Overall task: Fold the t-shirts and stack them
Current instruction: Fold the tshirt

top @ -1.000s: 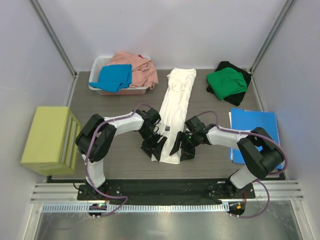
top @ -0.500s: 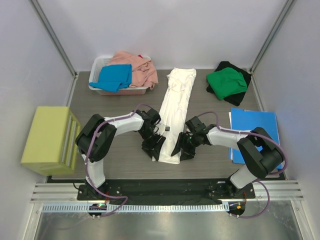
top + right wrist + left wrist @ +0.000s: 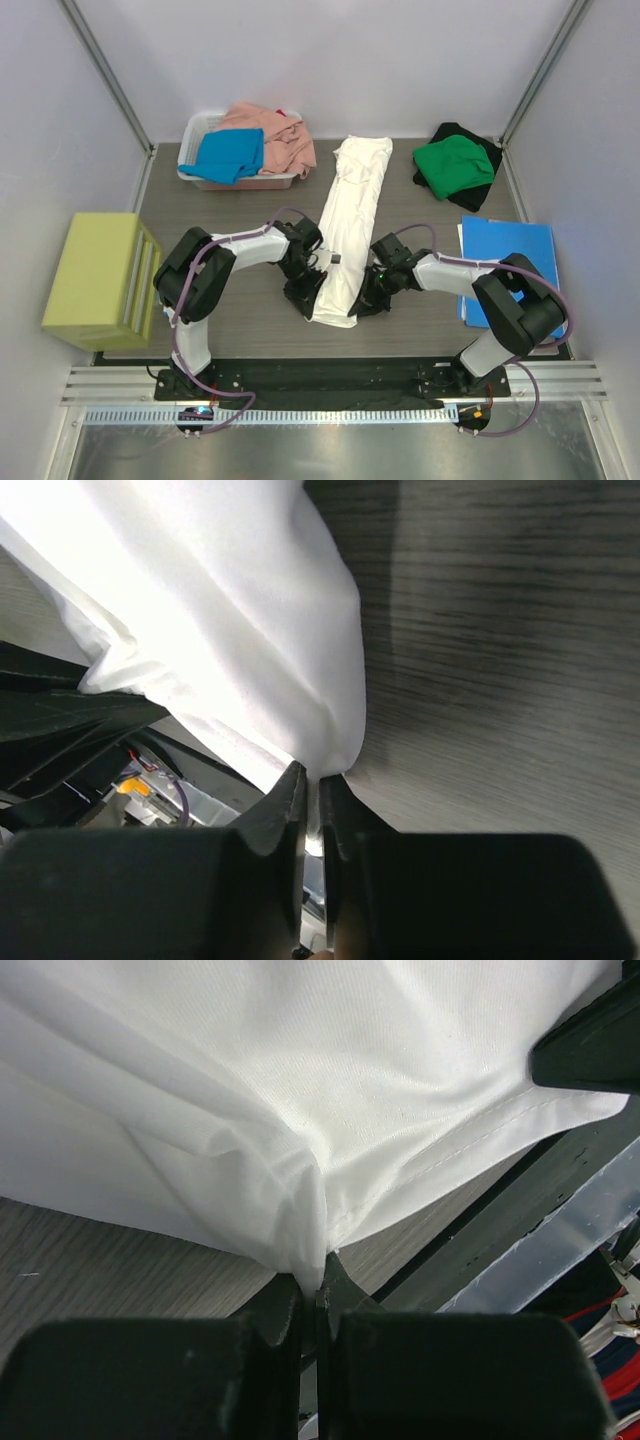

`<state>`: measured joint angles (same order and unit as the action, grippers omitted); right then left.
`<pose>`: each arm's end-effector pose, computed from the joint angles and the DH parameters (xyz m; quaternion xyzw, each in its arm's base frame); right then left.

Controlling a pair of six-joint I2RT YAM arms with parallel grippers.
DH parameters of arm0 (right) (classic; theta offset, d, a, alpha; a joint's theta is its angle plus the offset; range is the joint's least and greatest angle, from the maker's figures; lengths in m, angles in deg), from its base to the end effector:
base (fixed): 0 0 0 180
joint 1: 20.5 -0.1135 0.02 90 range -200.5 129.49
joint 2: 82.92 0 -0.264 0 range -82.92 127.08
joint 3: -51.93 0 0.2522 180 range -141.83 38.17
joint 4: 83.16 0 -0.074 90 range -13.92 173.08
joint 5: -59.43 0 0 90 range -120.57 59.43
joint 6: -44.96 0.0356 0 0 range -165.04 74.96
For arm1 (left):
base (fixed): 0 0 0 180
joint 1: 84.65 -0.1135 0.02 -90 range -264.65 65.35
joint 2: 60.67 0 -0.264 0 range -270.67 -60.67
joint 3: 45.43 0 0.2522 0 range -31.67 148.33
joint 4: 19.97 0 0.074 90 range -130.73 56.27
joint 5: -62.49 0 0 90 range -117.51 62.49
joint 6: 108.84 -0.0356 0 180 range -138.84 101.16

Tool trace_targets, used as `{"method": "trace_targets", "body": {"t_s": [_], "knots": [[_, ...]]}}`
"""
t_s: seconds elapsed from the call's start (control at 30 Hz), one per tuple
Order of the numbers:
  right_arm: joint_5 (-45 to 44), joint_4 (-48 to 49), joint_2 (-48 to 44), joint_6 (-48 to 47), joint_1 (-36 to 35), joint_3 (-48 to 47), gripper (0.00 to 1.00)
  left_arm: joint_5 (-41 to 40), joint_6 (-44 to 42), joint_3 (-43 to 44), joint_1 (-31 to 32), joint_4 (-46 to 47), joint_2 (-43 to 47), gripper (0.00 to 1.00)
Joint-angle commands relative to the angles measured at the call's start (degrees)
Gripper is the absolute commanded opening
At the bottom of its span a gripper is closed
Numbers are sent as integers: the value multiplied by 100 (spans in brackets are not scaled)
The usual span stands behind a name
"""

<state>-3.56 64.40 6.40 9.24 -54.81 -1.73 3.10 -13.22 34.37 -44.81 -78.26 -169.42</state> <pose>0.2066 0.1606 0.1324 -0.1218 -0.9479 -0.2931 0.0279 0.2422 -0.2257 0.1369 -0.2898 -0.9197 0.2524 0.0805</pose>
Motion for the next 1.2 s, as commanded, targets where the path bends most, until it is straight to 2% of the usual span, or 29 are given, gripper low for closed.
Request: {"method": "trace_targets", "body": {"t_s": [0.0, 0.13, 0.23, 0.27, 0.33, 0.4, 0.53, 0.6, 0.77, 1.1, 1.17], "knots": [[50, -48, -46, -40, 38, -88, 5, -258, -325, 268, -107, -186, 56, 0], [86, -381, -143, -242, 47, -255, 1, 199, -834, 664, -327, -897, 143, 0], [130, -715, -353, -374, 38, -229, 2, 603, -1563, 1129, -353, -2030, 161, 1], [138, -882, -493, -427, 38, -220, 2, 743, -1800, 1217, -354, -2659, 152, 2], [200, -1067, -643, -480, 29, -168, 1, 1069, -2448, 1367, -354, -3252, 170, 5], [235, -1313, -889, -524, 12, -124, 2, 1210, -2732, 1333, -354, -3798, 301, 6], [244, -1726, -1223, -577, -23, -141, 2, 1430, -3268, 1122, -275, -4124, 635, 7], [235, -1920, -1372, -594, -32, -132, 2, 1387, -3261, 1095, -178, -4160, 828, 8], [262, -2114, -1575, -542, -103, -79, 3, 1448, -3489, 1393, 103, -4546, 829, 15], [323, -2131, -1769, -480, -129, -97, 3, 1624, -3182, 1236, 262, -4239, 495, 13], [341, -2123, -1734, -515, -129, -18, 5, 1624, -3059, 1192, 253, -4099, 425, 17]]}}
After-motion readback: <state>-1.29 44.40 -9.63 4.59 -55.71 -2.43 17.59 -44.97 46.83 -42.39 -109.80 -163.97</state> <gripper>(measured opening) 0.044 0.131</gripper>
